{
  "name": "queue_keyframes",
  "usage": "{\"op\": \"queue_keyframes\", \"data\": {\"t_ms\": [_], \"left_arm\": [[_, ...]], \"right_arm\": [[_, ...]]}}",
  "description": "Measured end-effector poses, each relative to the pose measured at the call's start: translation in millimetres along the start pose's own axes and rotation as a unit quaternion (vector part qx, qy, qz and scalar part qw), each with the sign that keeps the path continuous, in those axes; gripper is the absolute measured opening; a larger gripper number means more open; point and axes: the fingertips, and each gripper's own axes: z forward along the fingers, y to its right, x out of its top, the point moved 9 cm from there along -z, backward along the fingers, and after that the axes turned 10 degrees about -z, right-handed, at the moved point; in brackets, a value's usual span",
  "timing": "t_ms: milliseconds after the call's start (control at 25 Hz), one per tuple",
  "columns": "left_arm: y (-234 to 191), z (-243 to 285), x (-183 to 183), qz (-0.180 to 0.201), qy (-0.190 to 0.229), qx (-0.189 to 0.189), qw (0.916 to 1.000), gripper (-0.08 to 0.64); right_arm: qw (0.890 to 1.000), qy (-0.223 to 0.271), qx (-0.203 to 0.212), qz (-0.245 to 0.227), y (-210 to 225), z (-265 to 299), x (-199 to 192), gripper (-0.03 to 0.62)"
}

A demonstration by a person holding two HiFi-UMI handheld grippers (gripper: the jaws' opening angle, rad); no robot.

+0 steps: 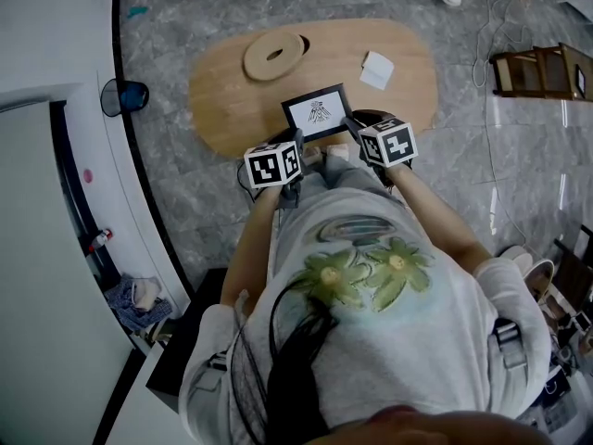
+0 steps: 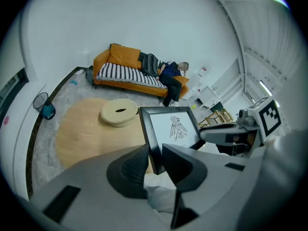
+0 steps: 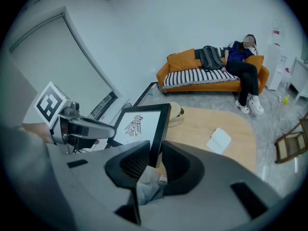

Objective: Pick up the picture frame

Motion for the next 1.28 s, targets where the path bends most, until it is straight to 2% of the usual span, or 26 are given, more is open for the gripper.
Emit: {"op": "queue_keyframes", "data": {"t_ms": [400, 840, 1040, 1280], "left_arm": [[16, -22, 5, 0.005, 0.020, -0.004, 0.9998, 0.097], [29, -37, 6, 0.030, 0.041, -0.009, 0.9986, 0.097], [33, -40, 5, 0.018, 0.040, -0.026, 0.9987, 0.095], [36, -41, 5, 0.024, 0.042, -0.026, 0.9985, 0.095]], "right_arm": [[1.000, 0.029, 0.001, -0.006, -5, -25, 11, 0.084], [0.998, 0.065, -0.010, -0.001, -11, -46, 11, 0.083], [0.997, 0.077, -0.014, 0.002, -12, -57, 10, 0.081], [0.996, 0.082, -0.018, 0.010, -13, -60, 5, 0.081]]}}
